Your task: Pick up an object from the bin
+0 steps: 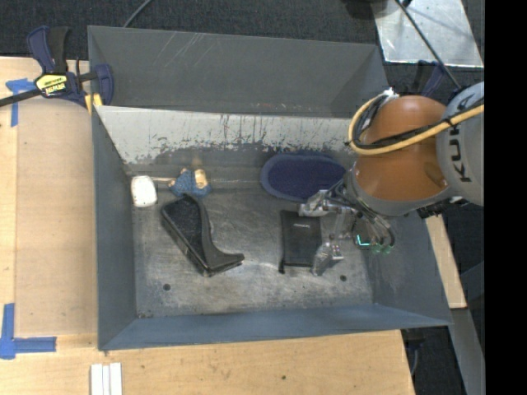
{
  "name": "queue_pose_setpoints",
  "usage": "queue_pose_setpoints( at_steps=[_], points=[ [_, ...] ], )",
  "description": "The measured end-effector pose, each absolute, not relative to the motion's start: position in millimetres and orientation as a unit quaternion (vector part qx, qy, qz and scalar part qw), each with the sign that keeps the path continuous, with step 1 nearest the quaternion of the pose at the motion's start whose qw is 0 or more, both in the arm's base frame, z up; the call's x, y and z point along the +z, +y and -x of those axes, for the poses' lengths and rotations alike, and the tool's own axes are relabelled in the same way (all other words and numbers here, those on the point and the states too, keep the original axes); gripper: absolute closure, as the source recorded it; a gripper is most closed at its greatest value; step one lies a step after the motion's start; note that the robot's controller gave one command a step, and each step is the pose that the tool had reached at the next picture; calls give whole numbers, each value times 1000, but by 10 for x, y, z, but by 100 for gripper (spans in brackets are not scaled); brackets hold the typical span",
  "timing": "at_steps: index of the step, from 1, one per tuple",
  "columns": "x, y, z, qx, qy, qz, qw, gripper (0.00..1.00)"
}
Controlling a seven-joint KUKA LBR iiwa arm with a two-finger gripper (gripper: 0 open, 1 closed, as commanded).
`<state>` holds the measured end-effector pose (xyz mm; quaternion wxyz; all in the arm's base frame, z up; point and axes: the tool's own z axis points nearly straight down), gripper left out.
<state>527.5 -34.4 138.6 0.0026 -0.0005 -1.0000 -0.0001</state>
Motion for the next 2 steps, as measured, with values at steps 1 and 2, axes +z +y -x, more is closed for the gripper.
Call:
queue_pose_setpoints(
  at_steps=[1,2],
  points=[
    [722,-303,-5576,0,-999,-33,-4,0],
    [785,-298,-5639,1,-999,-33,-16,100]
  ],
)
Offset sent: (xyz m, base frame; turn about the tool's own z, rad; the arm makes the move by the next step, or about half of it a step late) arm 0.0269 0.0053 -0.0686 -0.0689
